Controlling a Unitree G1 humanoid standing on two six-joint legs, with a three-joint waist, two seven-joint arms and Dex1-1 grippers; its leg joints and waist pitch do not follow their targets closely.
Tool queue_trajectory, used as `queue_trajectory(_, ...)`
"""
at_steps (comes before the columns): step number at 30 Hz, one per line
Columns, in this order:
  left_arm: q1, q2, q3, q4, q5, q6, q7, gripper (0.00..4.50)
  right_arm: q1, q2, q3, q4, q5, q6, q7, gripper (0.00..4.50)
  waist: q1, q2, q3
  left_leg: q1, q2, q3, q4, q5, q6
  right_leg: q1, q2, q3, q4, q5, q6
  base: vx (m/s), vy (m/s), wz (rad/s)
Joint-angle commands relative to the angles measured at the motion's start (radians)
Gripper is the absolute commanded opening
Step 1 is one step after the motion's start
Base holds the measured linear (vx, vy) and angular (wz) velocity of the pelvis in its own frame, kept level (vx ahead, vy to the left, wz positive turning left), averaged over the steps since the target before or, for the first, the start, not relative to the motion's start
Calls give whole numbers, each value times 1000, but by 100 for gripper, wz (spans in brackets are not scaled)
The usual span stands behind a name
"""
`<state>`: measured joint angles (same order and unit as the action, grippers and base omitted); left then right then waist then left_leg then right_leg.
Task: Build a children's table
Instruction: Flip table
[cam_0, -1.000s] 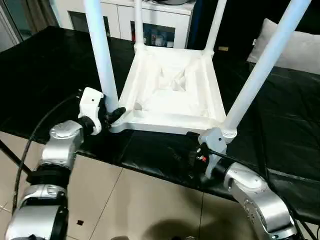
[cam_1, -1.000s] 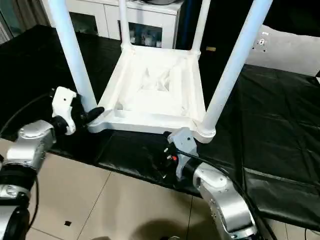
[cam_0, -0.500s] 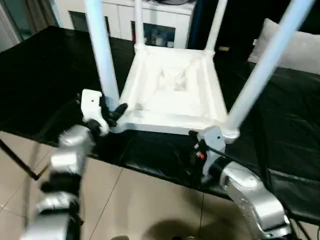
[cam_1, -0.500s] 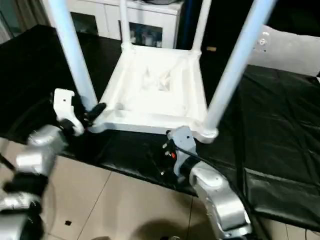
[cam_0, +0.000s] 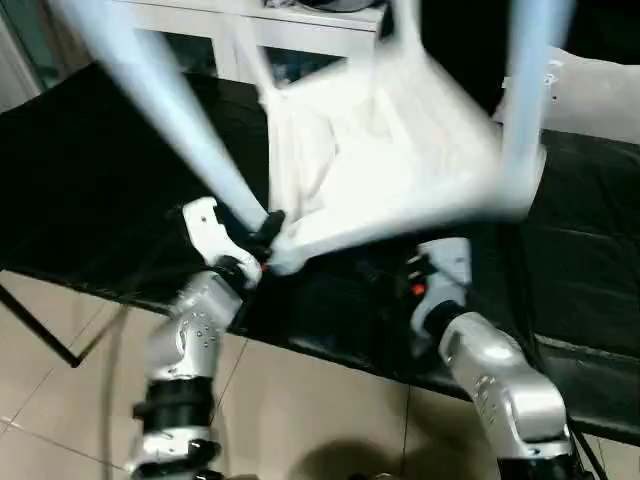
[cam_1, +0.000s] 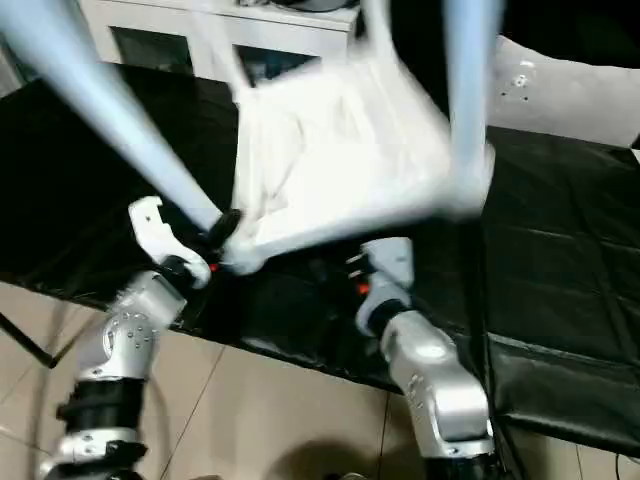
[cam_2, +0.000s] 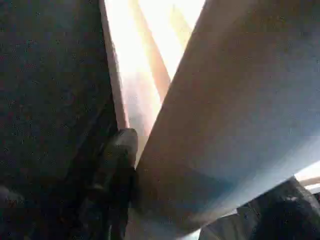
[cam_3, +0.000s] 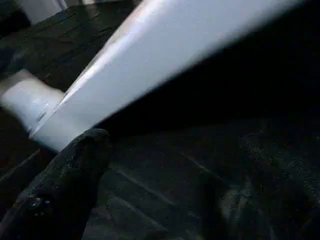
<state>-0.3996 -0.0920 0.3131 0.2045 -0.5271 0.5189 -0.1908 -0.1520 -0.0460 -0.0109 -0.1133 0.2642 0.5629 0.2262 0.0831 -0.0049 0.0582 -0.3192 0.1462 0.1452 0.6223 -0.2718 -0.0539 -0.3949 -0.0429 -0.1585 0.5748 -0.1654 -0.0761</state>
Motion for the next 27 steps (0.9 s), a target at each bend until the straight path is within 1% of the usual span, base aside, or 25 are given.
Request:
queue_trajectory(1, 27, -10, 1, -17, -32, 65, 10, 254, -18, 7, -22, 1, 27, 10, -12, 450, 4, -12, -68, -27, 71, -28, -68, 57, 102, 66, -123, 77, -98, -380, 129, 0, 0, 0)
queue_trajectory(2, 34, -10, -11, -26, -29, 77, 0, 254, -31, 18, -38, 12, 41, -8, -17, 450, 5, -12, -70, -29, 73, -30, -68, 77, 109, 65, -121, 77, -92, -348, 130, 0, 0, 0)
queue_trajectory(3, 42, -12, -24, -38, -27, 91, -10, 254, -50, 37, -63, 28, 63, -32, -27, 450, 7, -12, -71, -31, 75, -30, -67, 90, 117, 63, -124, 79, -89, -328, 123, 0, 0, 0)
queue_trajectory(4, 44, -11, -29, -42, -31, 97, -11, 254, -60, 47, -75, 34, 77, -42, -27, 450, 8, -11, -71, -29, 75, -31, -67, 94, 118, 63, -123, 78, -88, -323, 120, 0, 0, 0)
queue_trajectory(6, 49, -7, -46, -55, -44, 118, -19, 254, -92, 74, -108, 59, 113, -61, -24, 450, 8, -10, -71, -30, 76, -30, -67, 102, 128, 62, -125, 79, -87, -313, 107, 0, 0, 0)
queue_trajectory(7, 51, -7, -49, -59, -50, 126, -20, 254, -105, 81, -117, 71, 123, -67, -21, 450, 9, -9, -71, -30, 77, -31, -67, 104, 128, 62, -125, 80, -84, -310, 104, 0, 0, 0)
queue_trajectory(8, 53, -7, -54, -66, -58, 138, -20, 254, -126, 89, -125, 93, 135, -70, -13, 450, 9, -6, -72, -28, 79, -30, -67, 109, 130, 61, -126, 80, -83, -302, 94, 0, 0, 0)
queue_trajectory(9, 55, -4, -64, -74, -63, 151, -25, 254, -155, 95, -129, 129, 134, -89, -5, 450, 8, -5, -72, -29, 81, -31, -68, 108, 129, 61, -128, 80, -83, -304, 81, 0, 0, 0)
queue_trajectory(11, 59, -5, -69, -87, -68, 171, -33, 254, -185, 106, -140, 169, 143, -99, -9, 450, 9, -2, -72, -29, 80, -30, -67, 107, 124, 63, -129, 81, -83, -307, 74, 0, 0, 0)
queue_trajectory(12, 63, -5, -74, -97, -72, 185, -42, 254, -214, 117, -155, 209, 152, -105, -18, 450, 7, -4, -73, -29, 83, -30, -67, 112, 123, 63, -129, 82, -80, -300, 65, 0, 0, 0)
queue_trajectory(13, 65, -4, -79, -103, -75, 195, -51, 254, -239, 123, -166, 247, 151, -114, -34, 450, 8, -3, -74, -28, 84, -31, -67, 117, 123, 62, -130, 83, -78, -292, 59, 0, 0, 0)
queue_trajectory(14, 67, -3, -84, -109, -78, 203, -58, 254, -264, 131, -180, 283, 155, -121, -47, 450, 6, -3, -74, -28, 85, -31, -67, 129, 123, 61, -131, 84, -75, -276, 46, 0, 0, 0)
queue_trajectory(15, 70, 0, -91, -115, -79, 210, -66, 254, -293, 143, -203, 323, 176, -127, -57, 450, 7, -1, -75, -25, 86, -31, -66, 128, 125, 60, -133, 85, -72, -268, 29, 0, 0, 0)
queue_trajectory(16, 71, 2, -94, -117, -79, 212, -69, 254, -303, 147, -212, 337, 184, -131, -60, 450, 6, -1, -74, -26, 86, -30, -66, 131, 125, 60, -133, 87, -72, -265, 25, 0, 0, 0)
queue_trajectory(17, 75, 7, -104, -125, -80, 219, -77, 254, -338, 162, -242, 384, 212, -144, -69, 450, 9, 0, -75, -26, 85, -29, -66, 137, 128, 61, -134, 88, -68, -253, 16, 0, 0, 0)
queue_trajectory(18, 80, 12, -116, -135, -81, 231, -90, 254, -392, 177, -281, 446, 259, -169, -56, 450, 10, 0, -77, -25, 89, -29, -66, 136, 133, 60, -136, 88, -66, -245, 1, 0, 0, 0)
queue_trajectory(19, 82, 12, -118, -138, -80, 234, -90, 254, -418, 183, -298, 471, 281, -190, -47, 450, 7, -1, -76, -27, 90, -30, -67, 137, 132, 61, -136, 88, -64, -241, -2, 0, 0, 0)
queue_trajectory(20, 84, 12, -119, -141, -78, 235, -89, 254, -435, 188, -311, 488, 295, -206, -40, 450, 9, 0, -77, -27, 91, -30, -65, 155, 136, 61, -136, 88, -61, -218, -12, 0, 0, 0)
queue_trajectory(21, 84, 12, -120, -142, -77, 236, -88, 248, -447, 193, -322, 496, 312, -215, -33, 433, 7, -1, -77, -25, 93, -30, -65, 162, 142, 60, -137, 89, -58, -203, -24, 0, 0, 0)
queue_trajectory(23, 86, 14, -122, -144, -69, 237, -87, 245, -468, 200, -340, 512, 335, -227, -12, 416, 6, -3, -77, -27, 93, -29, -64, 163, 150, 63, -138, 90, -54, -193, -32, 0, 0, 0)
queue_trajectory(24, 88, 16, -124, -145, -63, 236, -87, 245, -474, 201, -341, 516, 342, -226, 1, 416, 5, -5, -78, -27, 91, -27, -63, 169, 156, 64, -138, 90, -54, -188, -34, 0, 0, 0)
queue_trajectory(25, 89, 18, -124, -144, -57, 235, -87, 245, -479, 203, -343, 520, 345, -227, 14, 400, 5, -8, -78, -29, 89, -27, -62, 174, 160, 64, -137, 90, -54, -185, -34, 0, 0, 0)
queue_trajectory(26, 90, 18, -122, -142, -53, 234, -85, 245, -481, 206, -345, 522, 348, -225, 18, 400, 6, -6, -78, -30, 87, -26, -62, 174, 163, 66, -138, 91, -54, -187, -34, 0, 0, 0)
queue_trajectory(27, 91, 19, -120, -142, -50, 232, -83, 245, -487, 209, -352, 533, 353, -223, 21, 386, 6, -8, -78, -31, 86, -24, -61, 175, 166, 65, -136, 90, -57, -202, -30, 0, 0, 0)
